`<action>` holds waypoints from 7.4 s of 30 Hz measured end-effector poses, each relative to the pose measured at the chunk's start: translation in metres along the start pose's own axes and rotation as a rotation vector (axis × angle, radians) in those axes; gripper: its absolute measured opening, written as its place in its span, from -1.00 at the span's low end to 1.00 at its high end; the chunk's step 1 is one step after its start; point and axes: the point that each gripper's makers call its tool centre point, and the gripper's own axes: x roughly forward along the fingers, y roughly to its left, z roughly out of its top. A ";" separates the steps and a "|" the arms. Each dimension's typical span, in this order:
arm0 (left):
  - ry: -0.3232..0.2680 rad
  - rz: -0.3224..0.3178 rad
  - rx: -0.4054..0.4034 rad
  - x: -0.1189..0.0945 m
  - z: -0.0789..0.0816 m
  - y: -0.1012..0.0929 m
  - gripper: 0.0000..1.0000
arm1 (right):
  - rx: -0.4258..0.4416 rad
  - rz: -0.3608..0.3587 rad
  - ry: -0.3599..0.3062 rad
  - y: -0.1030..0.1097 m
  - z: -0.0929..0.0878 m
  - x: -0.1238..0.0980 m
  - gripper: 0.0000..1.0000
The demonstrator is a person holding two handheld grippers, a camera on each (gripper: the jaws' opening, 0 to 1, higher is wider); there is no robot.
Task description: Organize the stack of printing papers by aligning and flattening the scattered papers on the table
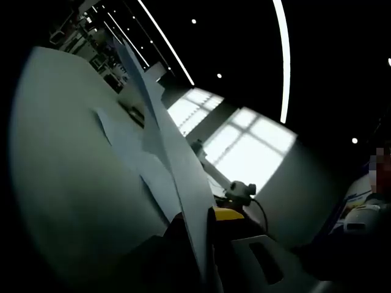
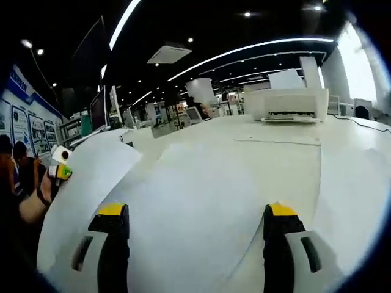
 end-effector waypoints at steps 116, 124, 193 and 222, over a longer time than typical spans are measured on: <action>-0.001 0.008 0.007 0.000 0.000 0.002 -0.84 | -0.248 0.093 -0.528 0.094 0.221 -0.161 -1.00; -0.002 0.006 0.012 0.001 -0.001 -0.001 -0.80 | -0.274 0.104 -0.545 0.105 0.233 -0.169 -1.00; -0.008 -0.021 0.021 0.002 0.000 -0.005 -0.54 | 0.120 0.516 -0.479 0.174 0.207 -0.120 -1.00; -0.008 -0.021 0.021 0.001 0.001 -0.004 -0.54 | 0.289 0.384 -0.328 0.118 0.129 -0.053 -1.00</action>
